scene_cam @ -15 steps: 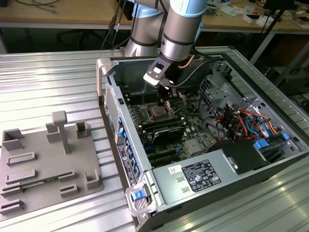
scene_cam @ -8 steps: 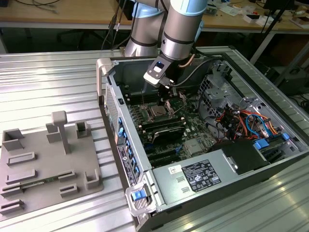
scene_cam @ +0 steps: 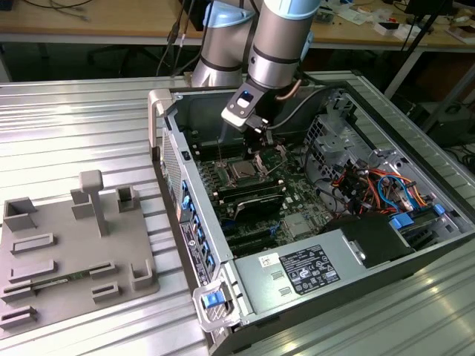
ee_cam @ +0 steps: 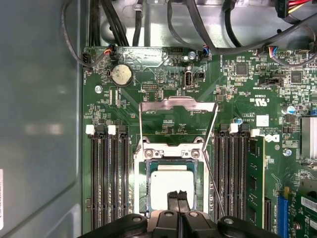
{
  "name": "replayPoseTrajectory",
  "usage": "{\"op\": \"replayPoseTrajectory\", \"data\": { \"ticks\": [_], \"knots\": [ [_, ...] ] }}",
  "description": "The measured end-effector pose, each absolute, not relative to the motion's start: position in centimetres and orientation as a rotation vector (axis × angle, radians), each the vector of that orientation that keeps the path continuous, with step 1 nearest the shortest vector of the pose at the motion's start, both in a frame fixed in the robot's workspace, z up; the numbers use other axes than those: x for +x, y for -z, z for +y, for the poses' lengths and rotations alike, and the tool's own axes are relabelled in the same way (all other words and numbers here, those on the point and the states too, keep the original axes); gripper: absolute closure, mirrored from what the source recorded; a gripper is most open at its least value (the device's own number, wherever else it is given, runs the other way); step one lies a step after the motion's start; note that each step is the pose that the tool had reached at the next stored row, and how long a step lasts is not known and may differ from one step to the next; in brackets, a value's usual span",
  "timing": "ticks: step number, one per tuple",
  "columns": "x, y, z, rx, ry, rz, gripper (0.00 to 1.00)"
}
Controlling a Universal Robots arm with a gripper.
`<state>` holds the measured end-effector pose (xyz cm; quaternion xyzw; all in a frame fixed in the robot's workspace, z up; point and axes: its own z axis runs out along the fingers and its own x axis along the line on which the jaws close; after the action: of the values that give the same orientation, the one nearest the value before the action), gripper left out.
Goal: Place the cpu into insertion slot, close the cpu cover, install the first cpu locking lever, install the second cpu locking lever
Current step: 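Close the cpu cover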
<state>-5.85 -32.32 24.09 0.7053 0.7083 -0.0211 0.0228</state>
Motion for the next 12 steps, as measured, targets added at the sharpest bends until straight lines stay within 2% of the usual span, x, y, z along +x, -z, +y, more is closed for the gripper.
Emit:
{"op": "replayPoseTrajectory", "data": {
  "ticks": [12],
  "knots": [
    [-5.85, -24.39, -32.32, 2.184, 0.065, 2.193, 0.89]
  ]
}}
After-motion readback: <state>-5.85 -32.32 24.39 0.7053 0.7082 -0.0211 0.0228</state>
